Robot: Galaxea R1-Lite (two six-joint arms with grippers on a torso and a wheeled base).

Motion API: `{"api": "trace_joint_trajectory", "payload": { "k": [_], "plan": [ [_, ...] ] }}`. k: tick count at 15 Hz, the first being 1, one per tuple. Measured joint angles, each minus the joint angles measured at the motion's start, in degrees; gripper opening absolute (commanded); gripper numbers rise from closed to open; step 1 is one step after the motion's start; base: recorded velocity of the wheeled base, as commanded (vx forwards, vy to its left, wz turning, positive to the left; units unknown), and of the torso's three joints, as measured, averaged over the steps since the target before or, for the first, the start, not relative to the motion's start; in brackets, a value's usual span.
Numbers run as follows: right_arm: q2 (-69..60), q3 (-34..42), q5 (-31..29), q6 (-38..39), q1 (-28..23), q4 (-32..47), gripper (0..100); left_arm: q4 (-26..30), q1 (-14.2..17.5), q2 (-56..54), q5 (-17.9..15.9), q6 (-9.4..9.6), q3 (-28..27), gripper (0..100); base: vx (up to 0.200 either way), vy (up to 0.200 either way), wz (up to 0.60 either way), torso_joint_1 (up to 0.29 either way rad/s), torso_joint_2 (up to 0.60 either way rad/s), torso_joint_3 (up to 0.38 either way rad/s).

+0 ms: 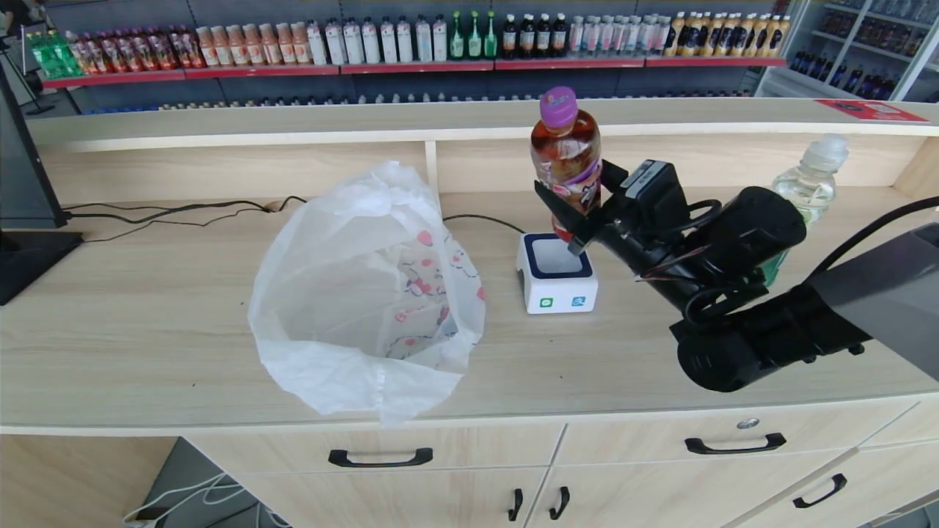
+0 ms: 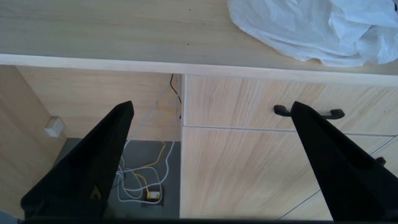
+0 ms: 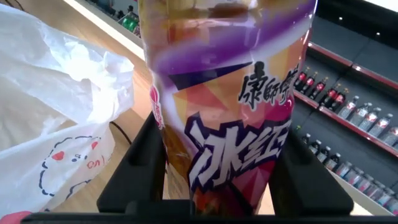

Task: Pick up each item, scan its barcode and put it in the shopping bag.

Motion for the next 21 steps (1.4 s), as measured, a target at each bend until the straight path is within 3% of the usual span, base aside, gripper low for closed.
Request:
{"api": "trace_joint_trajectory", "payload": {
  "k": [10,21],
  "plan": [
    [1.88,-0.65,7.19,-10.53,-0.48,0.00,0,0.00,0.00,0.00,-0.02,0.05,0.00,100,0.000,0.000,0.00,0.000,0.00,0.000],
    [2.73,-3.91,14.29,-12.51,-4.35,0.02,0,0.05,0.00,0.00,-0.02,0.05,0.00,100,0.000,0.000,0.00,0.000,0.00,0.000]
  ]
}}
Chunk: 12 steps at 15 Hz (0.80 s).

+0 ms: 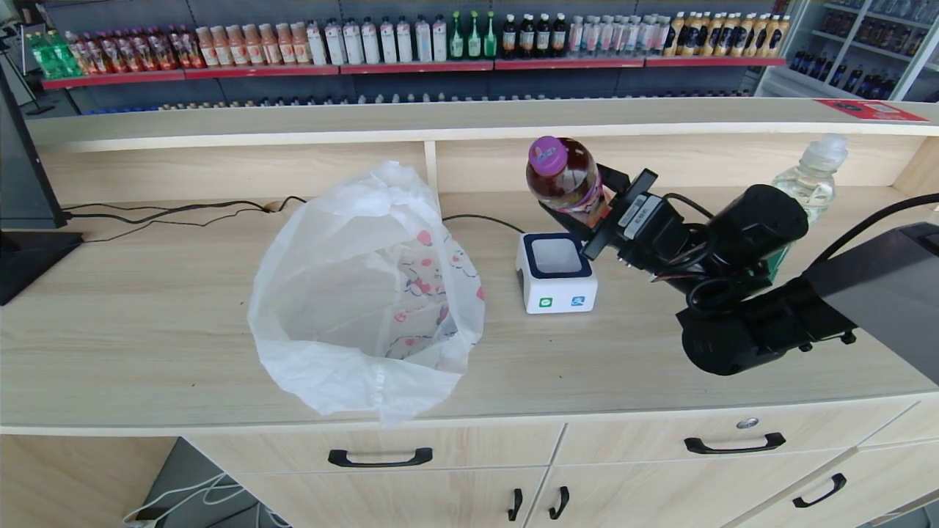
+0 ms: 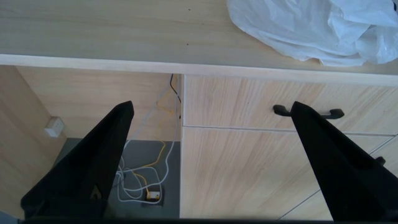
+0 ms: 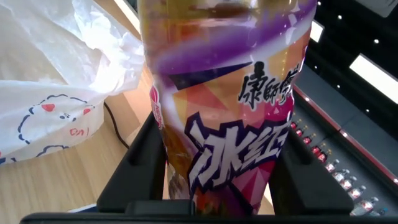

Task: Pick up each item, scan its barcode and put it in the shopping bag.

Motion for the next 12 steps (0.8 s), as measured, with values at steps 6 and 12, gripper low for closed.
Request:
{"api": "trace_joint_trajectory", "payload": {
  "k": [6,12],
  "plan": [
    [1.55,-0.20,0.02,-0.55,-0.45,0.00,0,-0.05,0.00,0.00,0.00,0.00,0.00,100,0.000,0.000,0.00,0.000,0.00,0.000],
    [2.01,-0.59,0.05,-0.60,-0.45,-0.02,0,-0.05,0.00,0.00,0.00,0.00,0.00,100,0.000,0.000,0.00,0.000,0.00,0.000]
  ]
}}
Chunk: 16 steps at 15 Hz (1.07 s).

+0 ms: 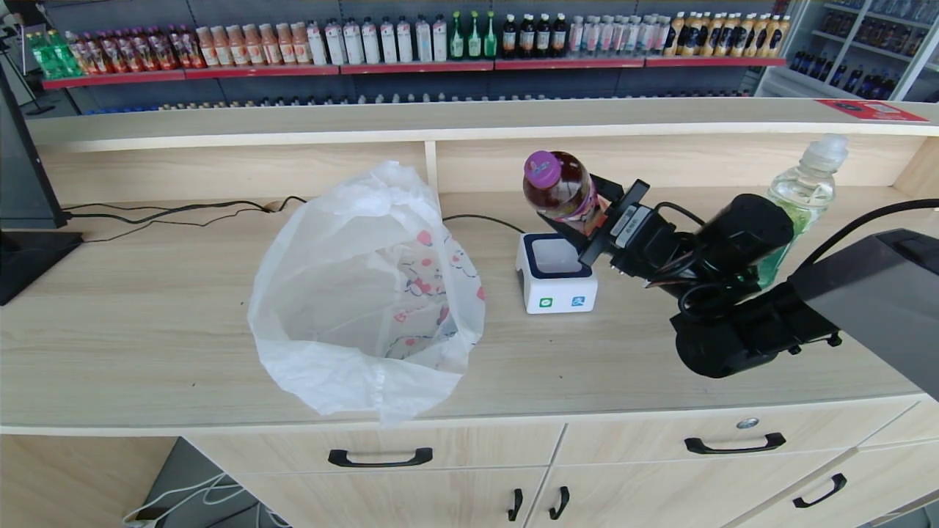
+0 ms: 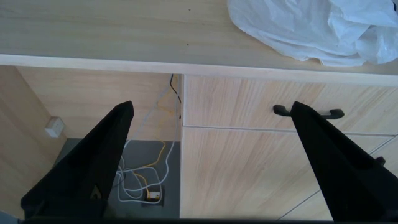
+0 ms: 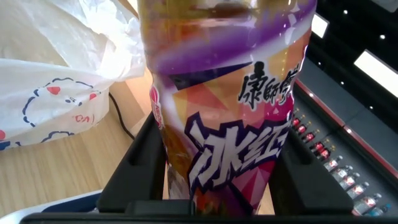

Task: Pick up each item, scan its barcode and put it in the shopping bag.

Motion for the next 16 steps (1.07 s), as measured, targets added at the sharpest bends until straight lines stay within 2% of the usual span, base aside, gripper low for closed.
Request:
{"api": "trace_joint_trajectory", "payload": {
  "k": [4,11,16],
  "plan": [
    [-0.33,0.17,-0.09,0.29,0.00,0.02,0,0.00,0.00,0.00,0.00,0.00,0.00,100,0.000,0.000,0.00,0.000,0.00,0.000],
    [-5.21,2.69,-1.97,5.14,0.00,-0.07,0,0.02,0.00,0.00,0.00,0.00,0.00,100,0.000,0.000,0.00,0.000,0.00,0.000],
    [-11.82,10.95,-8.89,7.52,-0.27,0.02,0,0.00,0.00,0.00,0.00,0.00,0.00,100,0.000,0.000,0.00,0.000,0.00,0.000]
  ]
}}
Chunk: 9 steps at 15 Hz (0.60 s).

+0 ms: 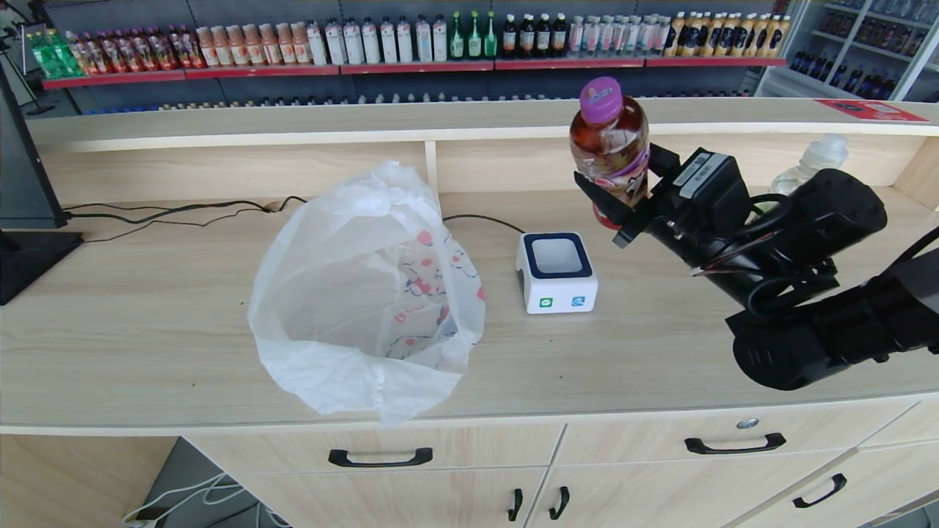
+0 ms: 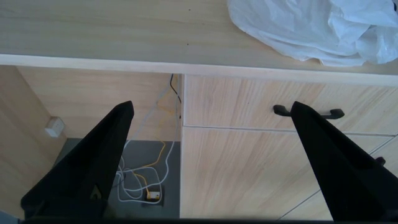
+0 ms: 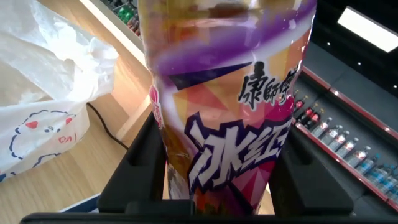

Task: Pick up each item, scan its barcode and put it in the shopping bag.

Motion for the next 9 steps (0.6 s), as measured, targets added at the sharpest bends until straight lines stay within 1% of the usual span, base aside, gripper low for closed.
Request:
{"api": "trace_joint_trajectory", "payload": {
  "k": [2,5,8,9],
  "plan": [
    [-2.15,1.68,-0.61,0.46,-0.02,-0.02,0,0.00,0.00,0.00,0.00,0.00,0.00,100,0.000,0.000,0.00,0.000,0.00,0.000],
    [-5.03,3.88,-4.19,2.55,-0.06,0.00,0,0.02,0.00,0.00,0.00,0.00,0.00,100,0.000,0.000,0.00,0.000,0.00,0.000],
    [-8.73,6.69,-5.79,4.79,0.05,0.00,0,0.00,0.00,0.00,0.00,-0.02,0.00,100,0.000,0.000,0.00,0.000,0.00,0.000],
    [-10.41,8.24,-7.13,6.22,0.05,-0.02,0,0.02,0.00,0.00,0.00,0.00,0.00,100,0.000,0.000,0.00,0.000,0.00,0.000]
  ]
}}
